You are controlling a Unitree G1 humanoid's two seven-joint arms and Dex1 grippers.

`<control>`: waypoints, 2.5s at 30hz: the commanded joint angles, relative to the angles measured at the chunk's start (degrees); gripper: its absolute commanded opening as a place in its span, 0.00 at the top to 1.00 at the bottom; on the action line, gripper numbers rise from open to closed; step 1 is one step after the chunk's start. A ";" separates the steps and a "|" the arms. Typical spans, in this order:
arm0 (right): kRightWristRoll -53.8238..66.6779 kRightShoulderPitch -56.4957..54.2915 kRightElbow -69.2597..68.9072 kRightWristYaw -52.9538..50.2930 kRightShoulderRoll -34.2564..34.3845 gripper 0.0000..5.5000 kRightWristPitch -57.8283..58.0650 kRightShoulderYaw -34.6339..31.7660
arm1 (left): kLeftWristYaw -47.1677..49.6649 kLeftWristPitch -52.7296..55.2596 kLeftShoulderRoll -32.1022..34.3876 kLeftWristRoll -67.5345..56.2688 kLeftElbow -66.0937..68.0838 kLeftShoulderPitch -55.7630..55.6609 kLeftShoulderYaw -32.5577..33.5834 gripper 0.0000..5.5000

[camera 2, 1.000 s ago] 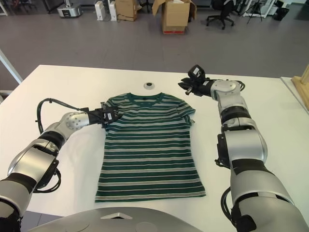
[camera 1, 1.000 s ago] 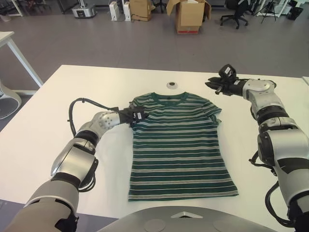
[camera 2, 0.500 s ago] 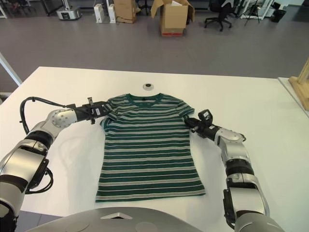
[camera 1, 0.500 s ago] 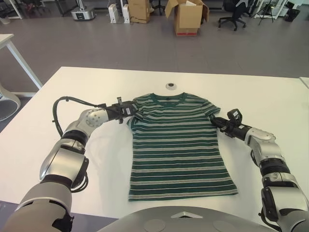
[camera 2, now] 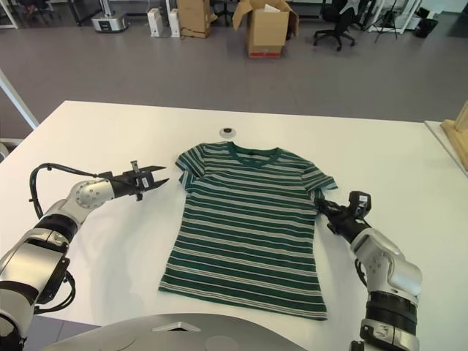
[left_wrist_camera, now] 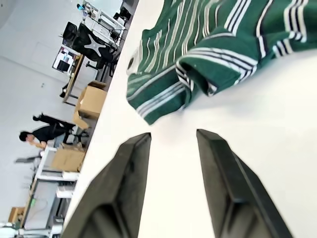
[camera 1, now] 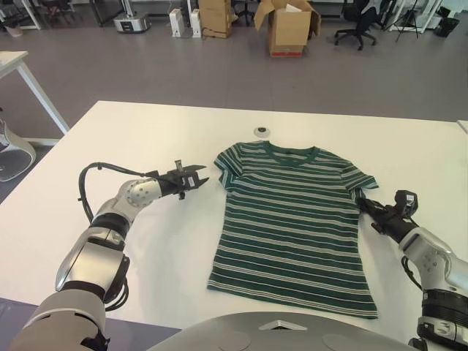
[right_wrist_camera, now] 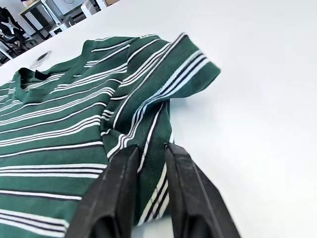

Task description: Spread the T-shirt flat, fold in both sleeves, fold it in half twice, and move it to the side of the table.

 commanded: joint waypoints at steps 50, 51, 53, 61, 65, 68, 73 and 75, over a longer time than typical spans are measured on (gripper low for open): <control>-23.31 3.72 -4.07 -2.50 -8.92 0.82 -19.42 18.24 | -13.02 12.21 -4.55 -10.36 -19.64 22.25 -8.11 0.70; -25.77 3.85 -2.60 -1.96 -9.92 0.82 -20.43 20.59 | -12.92 12.03 -4.52 -10.22 -19.50 22.07 -8.14 0.70; -29.68 3.08 1.42 -1.99 -11.36 0.82 -19.80 23.69 | -12.77 11.71 -4.41 -10.15 -19.33 21.89 -8.11 0.70; -14.73 3.22 0.61 -3.02 -2.12 0.82 -7.46 11.37 | -11.62 11.40 -3.55 -9.44 -21.17 24.04 -8.46 0.70; -1.88 0.89 3.00 -6.61 2.93 0.82 7.43 -0.15 | -11.11 11.62 -3.17 -9.33 -21.38 24.05 -8.48 0.70; -2.60 2.71 3.32 -12.31 2.70 0.82 10.86 -3.45 | -11.32 11.93 -2.33 -9.56 -21.83 24.00 -8.29 0.70; -3.81 5.85 1.41 -14.78 0.60 0.82 11.03 -4.91 | -11.22 12.56 -1.73 -9.83 -22.82 24.85 -8.01 0.70; -1.82 4.83 -0.90 -14.29 0.82 0.82 11.47 -4.63 | -11.30 12.72 -1.58 -9.84 -22.85 24.66 -8.05 0.70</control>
